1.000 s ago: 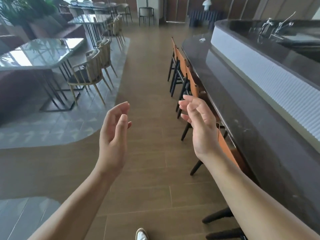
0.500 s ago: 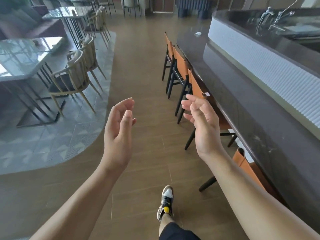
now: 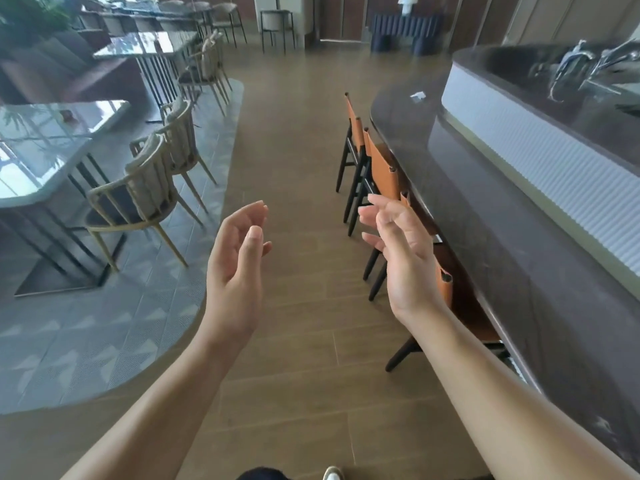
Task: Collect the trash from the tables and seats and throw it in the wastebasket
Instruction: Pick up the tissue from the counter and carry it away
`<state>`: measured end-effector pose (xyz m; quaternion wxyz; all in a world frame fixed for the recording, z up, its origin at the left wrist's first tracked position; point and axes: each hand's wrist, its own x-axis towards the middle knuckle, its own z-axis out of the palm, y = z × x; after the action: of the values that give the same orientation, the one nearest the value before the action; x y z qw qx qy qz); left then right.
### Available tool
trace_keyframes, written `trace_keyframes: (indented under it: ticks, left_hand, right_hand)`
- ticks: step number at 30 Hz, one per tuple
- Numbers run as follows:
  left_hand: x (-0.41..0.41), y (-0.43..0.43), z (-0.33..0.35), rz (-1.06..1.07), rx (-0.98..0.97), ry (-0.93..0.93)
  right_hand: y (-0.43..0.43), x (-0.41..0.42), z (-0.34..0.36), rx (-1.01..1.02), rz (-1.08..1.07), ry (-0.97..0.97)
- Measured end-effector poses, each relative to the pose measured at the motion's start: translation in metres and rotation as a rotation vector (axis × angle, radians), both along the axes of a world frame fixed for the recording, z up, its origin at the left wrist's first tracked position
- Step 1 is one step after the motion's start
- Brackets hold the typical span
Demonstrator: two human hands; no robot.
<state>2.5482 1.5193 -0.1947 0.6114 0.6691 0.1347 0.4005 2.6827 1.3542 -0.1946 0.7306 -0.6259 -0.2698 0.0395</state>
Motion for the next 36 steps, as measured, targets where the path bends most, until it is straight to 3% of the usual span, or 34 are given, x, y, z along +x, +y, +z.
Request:
trace_keyframes:
  ticks: [8,22,36]
  left_hand:
    - [0.131,0.102,-0.011,-0.025,0.001,-0.003]
    - [0.379,0.333,-0.005,-0.117,0.015,0.039]
    - [0.653,0.458,-0.020,-0.183,0.034,0.057]
  right_hand:
    - [0.087,0.132,-0.007,0.002,-0.053,-0.018]
    - [0.317,0.356,-0.002,0.043,-0.126,0.035]
    - [0.436,0.617,-0.028,0.044,-0.223,0.056]
